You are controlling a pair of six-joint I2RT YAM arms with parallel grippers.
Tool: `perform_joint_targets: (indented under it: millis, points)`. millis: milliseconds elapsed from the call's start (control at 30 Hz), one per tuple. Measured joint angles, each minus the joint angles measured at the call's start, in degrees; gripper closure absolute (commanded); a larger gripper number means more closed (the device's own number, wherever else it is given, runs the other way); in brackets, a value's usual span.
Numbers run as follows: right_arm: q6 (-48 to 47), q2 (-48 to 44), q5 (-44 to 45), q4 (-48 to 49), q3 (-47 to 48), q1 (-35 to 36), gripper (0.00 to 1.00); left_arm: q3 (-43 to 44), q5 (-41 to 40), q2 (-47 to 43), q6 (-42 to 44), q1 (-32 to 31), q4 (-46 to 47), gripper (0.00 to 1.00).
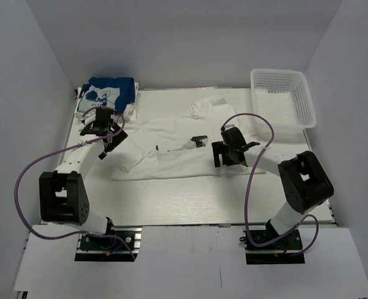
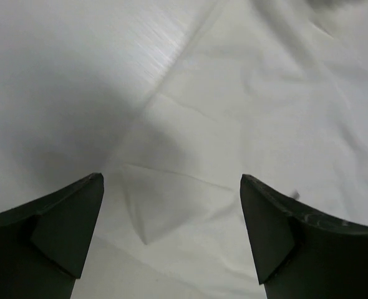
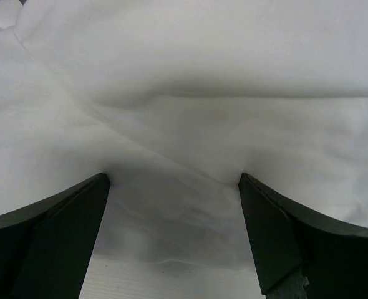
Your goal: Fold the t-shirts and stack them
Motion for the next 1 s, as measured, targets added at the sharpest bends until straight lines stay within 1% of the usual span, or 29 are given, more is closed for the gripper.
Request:
perform_joint_targets:
  millis: [67, 167, 233, 267, 333, 500, 633, 667, 700, 800, 867, 900, 967, 1000]
  points:
    - [0.1, 0.0, 0.0, 0.0, 0.0, 0.0, 0.1, -4.0, 9.3, -4.0, 4.7, -0.7, 5.2, 0.0]
    - [0.1, 0.0, 0.0, 0.0, 0.0, 0.0, 0.1, -9.8, 23.0, -7.9, 9.3, -1.3, 11.3, 0.0]
    - [0.1, 0.1, 0.0, 0.0, 0.0, 0.0, 0.1, -11.6, 28.2, -8.3, 11.0, -1.9, 12.4, 0.0]
    - [0.1, 0.1, 0.0, 0.0, 0.0, 0.0, 0.1, -12.0, 28.9, -8.2, 11.5, -2.1, 12.2, 0.0]
    - [0.1, 0.1, 0.0, 0.0, 0.0, 0.0, 0.1, -12.3, 28.7, -7.8, 11.9, -2.6, 10.7, 0.0]
    - [0.1, 0.2, 0.0, 0.1, 0.0, 0.0, 0.1, -12.4, 25.3, -7.5, 11.9, -3.7, 7.7, 0.01]
    - [0.1, 0.2, 0.0, 0.1, 0.0, 0.0, 0.1, -12.4, 23.3, -6.4, 11.7, -4.5, 6.5, 0.07]
    - [0.1, 0.2, 0.0, 0.1, 0.0, 0.0, 0.1, -12.4, 22.7, -5.7, 11.6, -4.8, 6.3, 0.09]
    - [0.1, 0.2, 0.0, 0.1, 0.0, 0.0, 0.1, -12.4, 22.3, -5.1, 11.5, -5.1, 6.1, 0.09]
    - [0.1, 0.2, 0.0, 0.1, 0.0, 0.0, 0.1, -12.4, 21.5, -2.5, 11.5, -5.8, 5.5, 0.14]
    - [0.1, 0.3, 0.0, 0.2, 0.0, 0.0, 0.1, -12.4, 20.6, -0.7, 11.4, -6.1, 5.0, 0.2]
    - [0.1, 0.3, 0.0, 0.2, 0.0, 0.0, 0.1, -12.4, 20.3, 0.0, 11.2, -6.4, 4.9, 0.26]
    - [0.1, 0.3, 0.0, 0.2, 0.1, 0.0, 0.1, -12.2, 19.4, 0.9, 10.7, -6.6, 4.3, 0.31]
    - [0.1, 0.3, 0.0, 0.2, 0.1, 0.0, 0.1, -11.7, 19.1, 1.3, 10.6, -6.6, 3.8, 0.42]
